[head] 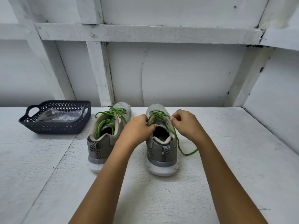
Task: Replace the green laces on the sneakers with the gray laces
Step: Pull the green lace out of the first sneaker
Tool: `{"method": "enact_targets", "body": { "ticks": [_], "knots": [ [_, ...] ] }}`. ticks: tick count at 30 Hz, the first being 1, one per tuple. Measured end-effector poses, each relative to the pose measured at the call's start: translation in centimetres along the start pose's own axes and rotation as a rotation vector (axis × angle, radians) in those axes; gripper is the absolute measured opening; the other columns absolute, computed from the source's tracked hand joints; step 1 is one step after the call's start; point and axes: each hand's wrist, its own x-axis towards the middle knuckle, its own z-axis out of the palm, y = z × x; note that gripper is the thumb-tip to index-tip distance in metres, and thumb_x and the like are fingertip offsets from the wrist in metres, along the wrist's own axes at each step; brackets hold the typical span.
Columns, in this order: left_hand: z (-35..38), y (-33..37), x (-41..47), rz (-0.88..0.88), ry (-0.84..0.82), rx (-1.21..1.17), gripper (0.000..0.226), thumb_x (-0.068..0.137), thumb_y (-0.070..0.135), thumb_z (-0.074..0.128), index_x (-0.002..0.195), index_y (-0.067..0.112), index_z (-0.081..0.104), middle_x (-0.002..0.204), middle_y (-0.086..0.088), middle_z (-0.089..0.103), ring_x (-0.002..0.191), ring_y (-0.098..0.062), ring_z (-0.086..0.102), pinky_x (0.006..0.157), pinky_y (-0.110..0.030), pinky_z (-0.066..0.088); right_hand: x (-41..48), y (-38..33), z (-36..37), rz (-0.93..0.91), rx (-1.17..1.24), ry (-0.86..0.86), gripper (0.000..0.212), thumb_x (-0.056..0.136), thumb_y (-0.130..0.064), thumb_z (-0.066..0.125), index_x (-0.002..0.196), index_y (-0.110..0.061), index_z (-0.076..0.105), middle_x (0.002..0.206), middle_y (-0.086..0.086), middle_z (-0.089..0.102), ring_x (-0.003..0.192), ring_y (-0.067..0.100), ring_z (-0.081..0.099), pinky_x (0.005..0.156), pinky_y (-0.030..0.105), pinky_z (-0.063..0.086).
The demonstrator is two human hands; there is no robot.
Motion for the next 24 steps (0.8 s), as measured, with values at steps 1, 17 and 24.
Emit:
{"method": "enact_targets", "body": {
  "ticks": [1,17,24],
  "knots": [
    [0.0,0.0,0.0,0.002,-0.001,-0.004,0.034,0.089,0.042,0.057,0.106,0.012,0.060,0.104,-0.007,0.065,0.095,-0.024,0.059,0.075,-0.033,0.046,0.1,0.0,0.4,0.003,0.002,0.019,0.018,0.097,-0.019,0.044,0.102,-0.007,0.057,0.095,0.005,0.058,0.091,0.022,0.055,0.071,0.026,0.037],
    [-0.6,-0.1,0.0,0.023,-0.025,-0.101,0.028,0.088,0.031,0.062,0.110,0.013,0.062,0.108,-0.001,0.064,0.102,-0.018,0.056,0.082,-0.027,0.044,1.0,1.2,-0.2,0.189,0.630,0.072,0.021,0.096,-0.010,0.050,0.076,-0.010,0.057,0.068,0.004,0.060,0.058,0.012,0.057,0.048,0.018,0.049],
    [-0.4,-0.2,0.1,0.004,-0.021,-0.131,0.030,0.087,0.031,0.062,0.112,0.014,0.060,0.106,0.000,0.061,0.094,-0.015,0.054,0.074,-0.023,0.039,0.4,1.6,-1.2,0.161,0.478,-0.181,0.018,0.092,-0.022,0.060,0.080,-0.009,0.064,0.070,0.000,0.057,0.063,0.009,0.053,0.055,0.020,0.046]
  ]
}}
